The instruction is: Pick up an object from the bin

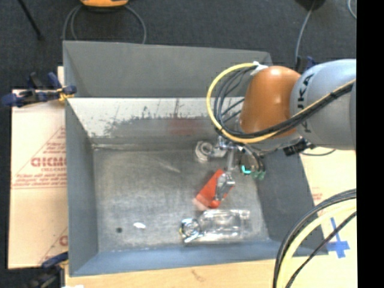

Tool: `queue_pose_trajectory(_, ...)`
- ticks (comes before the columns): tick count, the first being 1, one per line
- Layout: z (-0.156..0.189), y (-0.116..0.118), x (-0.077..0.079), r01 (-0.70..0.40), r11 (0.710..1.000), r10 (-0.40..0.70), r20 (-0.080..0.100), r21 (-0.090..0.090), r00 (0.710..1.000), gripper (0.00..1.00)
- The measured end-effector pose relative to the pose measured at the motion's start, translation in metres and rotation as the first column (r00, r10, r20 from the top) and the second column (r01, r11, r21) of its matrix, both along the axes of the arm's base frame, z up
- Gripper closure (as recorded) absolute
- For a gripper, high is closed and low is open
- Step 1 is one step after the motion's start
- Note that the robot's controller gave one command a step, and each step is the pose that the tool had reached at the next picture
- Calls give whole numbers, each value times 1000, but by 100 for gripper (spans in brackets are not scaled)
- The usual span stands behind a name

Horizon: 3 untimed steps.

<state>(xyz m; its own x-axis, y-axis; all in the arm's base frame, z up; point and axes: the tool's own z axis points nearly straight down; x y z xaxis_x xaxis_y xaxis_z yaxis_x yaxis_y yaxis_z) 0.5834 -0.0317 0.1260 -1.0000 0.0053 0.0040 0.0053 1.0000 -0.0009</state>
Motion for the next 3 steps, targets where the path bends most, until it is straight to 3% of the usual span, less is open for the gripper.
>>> queue_pose_trajectory(1, -52, -5, -8, -234, 972, 234, 17, -3, 972, 0)
queue_pose_trajectory(2, -49, -5, -6, -234, 972, 234, 21, -4, 972, 100)
queue_pose_trajectory(3, -52, -5, -9, -234, 972, 234, 14, -2, 972, 0)
